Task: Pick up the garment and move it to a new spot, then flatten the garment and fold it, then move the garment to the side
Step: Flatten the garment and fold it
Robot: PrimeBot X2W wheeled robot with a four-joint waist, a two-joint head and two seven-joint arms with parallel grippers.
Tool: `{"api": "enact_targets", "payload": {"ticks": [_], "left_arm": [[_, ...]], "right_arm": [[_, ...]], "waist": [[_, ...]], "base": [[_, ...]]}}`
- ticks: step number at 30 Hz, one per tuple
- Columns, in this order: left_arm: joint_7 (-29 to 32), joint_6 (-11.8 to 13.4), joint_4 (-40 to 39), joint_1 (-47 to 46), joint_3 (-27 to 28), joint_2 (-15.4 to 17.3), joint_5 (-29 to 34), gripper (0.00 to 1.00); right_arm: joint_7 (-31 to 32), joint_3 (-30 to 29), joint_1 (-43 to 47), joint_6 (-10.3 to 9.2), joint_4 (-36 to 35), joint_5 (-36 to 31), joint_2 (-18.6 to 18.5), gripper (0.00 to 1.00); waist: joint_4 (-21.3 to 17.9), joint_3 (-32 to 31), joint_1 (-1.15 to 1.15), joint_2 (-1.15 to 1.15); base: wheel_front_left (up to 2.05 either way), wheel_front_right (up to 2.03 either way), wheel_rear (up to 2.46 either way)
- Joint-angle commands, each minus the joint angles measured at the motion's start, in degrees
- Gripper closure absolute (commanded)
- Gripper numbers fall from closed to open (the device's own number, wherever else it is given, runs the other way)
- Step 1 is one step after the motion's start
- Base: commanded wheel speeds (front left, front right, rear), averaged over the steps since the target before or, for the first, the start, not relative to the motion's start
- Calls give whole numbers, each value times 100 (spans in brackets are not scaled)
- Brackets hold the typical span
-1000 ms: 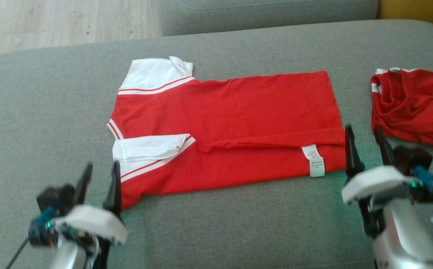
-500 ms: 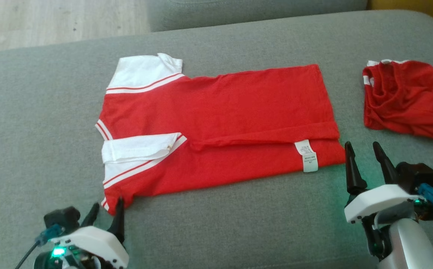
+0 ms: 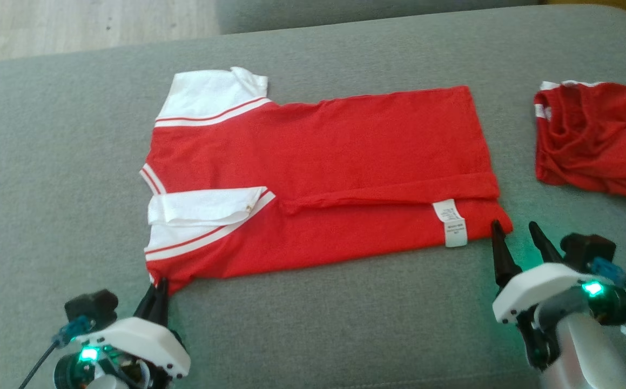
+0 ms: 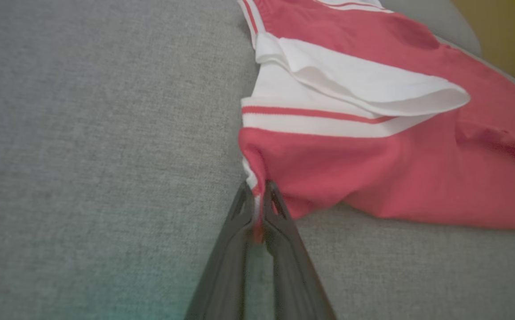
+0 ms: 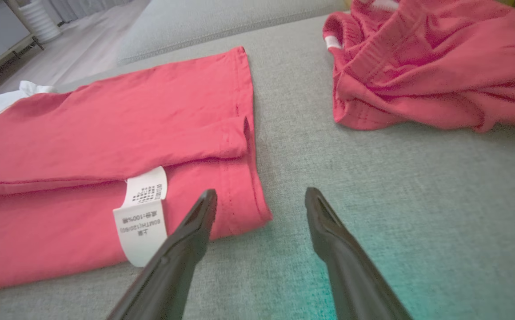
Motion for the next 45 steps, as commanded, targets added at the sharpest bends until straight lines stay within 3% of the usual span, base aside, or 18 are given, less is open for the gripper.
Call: {"api": "enact_targets", "payload": {"ticks": [1,4,6,9,10,16,29,45], "left_arm": [[-82,-10,-210,-295,187,66,45,100],[-141,-22,-297,-331,142,35,71,100],[-184,-28,-362,-345,115,10,83,100],[-265,-24,-480,-337,108,-7,93,100],[-291,-22,-520,-336,111,-6,96,100],[-370,-17,-759,-482,158,63,122,100],[-146,5,-1362,-1038,269,384,178,100],[75,336,-2280,854,97,453,-9,100]], "right_arm": [[1,136,-311,37,-40,12,-26,0],[105,139,-502,37,410,-65,-26,0],[161,165,-599,37,638,-93,-26,52],[198,254,-703,37,821,7,-26,84],[180,267,-731,37,840,28,-26,100],[132,285,-950,37,679,99,-26,100],[722,-58,-1400,37,-44,-33,-26,100],[795,-123,715,37,-1599,304,-26,100]], "waist": [[62,23,0,0],[163,41,0,0],[228,47,0,0],[273,30,0,0],[282,15,0,0],[284,-138,0,0],[208,-373,0,0],[262,-438,0,0]], "base": [[0,0,0],[0,0,0],[0,0,0],[0,0,0],[0,0,0],[0,0,0],[0,0,0],[0,0,0]]}}
